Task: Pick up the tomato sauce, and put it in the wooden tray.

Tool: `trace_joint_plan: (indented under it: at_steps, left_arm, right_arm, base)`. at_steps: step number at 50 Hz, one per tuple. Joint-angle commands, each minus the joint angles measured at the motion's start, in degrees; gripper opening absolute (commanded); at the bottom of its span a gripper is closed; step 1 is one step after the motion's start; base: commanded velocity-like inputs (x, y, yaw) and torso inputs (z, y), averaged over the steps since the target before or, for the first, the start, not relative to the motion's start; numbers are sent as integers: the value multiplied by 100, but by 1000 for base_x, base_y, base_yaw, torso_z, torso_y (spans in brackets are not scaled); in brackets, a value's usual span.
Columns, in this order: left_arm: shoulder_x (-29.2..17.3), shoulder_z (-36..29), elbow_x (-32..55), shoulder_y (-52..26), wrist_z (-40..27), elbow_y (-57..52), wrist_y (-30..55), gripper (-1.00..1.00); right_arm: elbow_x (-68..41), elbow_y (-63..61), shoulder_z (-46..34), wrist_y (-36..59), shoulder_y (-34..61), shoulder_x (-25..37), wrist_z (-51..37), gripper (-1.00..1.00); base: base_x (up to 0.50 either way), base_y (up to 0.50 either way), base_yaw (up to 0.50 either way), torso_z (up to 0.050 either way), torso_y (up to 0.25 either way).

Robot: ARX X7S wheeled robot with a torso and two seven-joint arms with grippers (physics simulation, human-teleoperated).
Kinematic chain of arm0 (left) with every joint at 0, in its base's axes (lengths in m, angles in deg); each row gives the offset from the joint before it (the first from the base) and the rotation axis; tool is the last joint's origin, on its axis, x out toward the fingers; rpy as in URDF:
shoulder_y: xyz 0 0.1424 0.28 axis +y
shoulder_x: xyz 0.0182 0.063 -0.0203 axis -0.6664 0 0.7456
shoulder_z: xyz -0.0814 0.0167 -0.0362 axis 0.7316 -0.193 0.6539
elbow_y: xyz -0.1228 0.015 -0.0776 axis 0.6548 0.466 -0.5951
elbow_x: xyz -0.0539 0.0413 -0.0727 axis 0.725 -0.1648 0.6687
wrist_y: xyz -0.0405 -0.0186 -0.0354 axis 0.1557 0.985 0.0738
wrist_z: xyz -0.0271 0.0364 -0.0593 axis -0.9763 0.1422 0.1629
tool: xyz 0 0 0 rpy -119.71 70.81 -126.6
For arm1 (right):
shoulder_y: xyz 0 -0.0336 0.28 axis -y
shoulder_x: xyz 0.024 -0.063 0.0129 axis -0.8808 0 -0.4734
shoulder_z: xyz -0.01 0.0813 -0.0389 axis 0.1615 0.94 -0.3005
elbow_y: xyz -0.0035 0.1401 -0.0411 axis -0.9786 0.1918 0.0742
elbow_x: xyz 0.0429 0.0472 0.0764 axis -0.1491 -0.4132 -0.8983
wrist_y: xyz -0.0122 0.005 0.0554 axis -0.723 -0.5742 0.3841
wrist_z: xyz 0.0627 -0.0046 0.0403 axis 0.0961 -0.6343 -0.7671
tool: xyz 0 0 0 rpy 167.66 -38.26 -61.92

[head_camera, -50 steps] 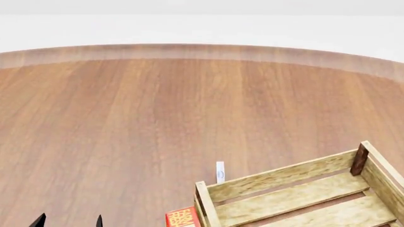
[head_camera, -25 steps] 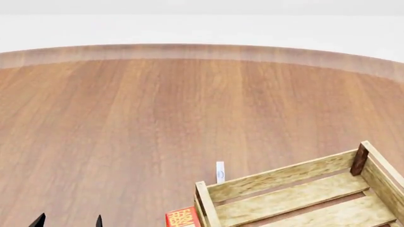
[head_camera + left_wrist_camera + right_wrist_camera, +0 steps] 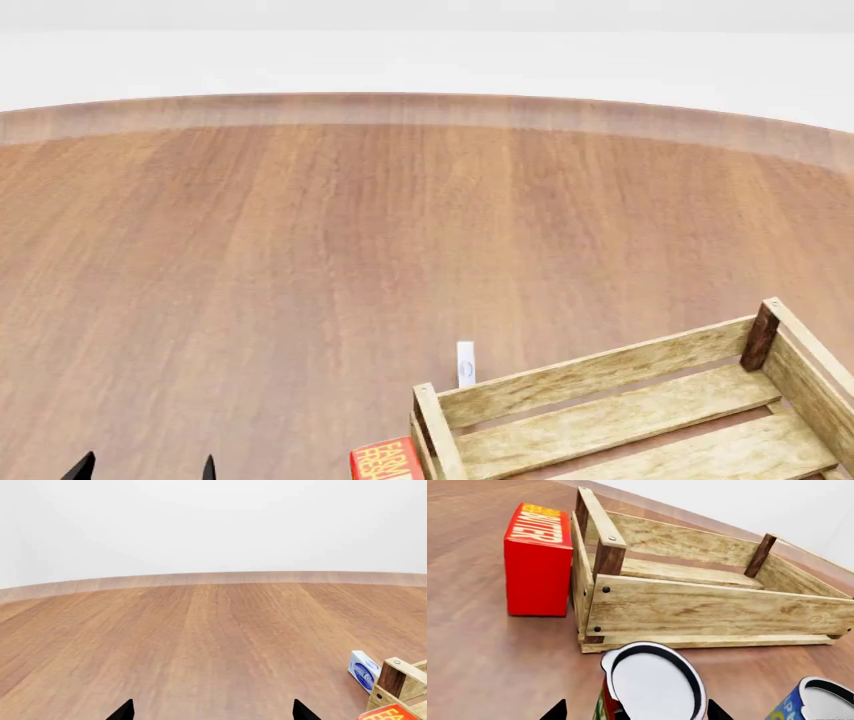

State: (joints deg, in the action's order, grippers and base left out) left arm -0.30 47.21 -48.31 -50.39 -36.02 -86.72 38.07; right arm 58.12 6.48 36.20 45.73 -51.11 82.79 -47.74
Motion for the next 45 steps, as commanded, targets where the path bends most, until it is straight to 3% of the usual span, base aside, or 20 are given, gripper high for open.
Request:
trace_joint_plan:
  at_steps: [1, 45]
  left_arm:
    - [-24, -29, 22, 1, -29, -8, -4, 100]
    - [-103, -134, 107, -22, -124, 0, -29, 100]
  right_arm:
    - [-64, 325, -59, 51, 214, -59, 14, 100]
    - [-366, 455, -94, 195, 445, -68, -29, 100]
  base:
    - [0, 0, 0, 0, 0]
    - [0, 0, 0, 0, 0]
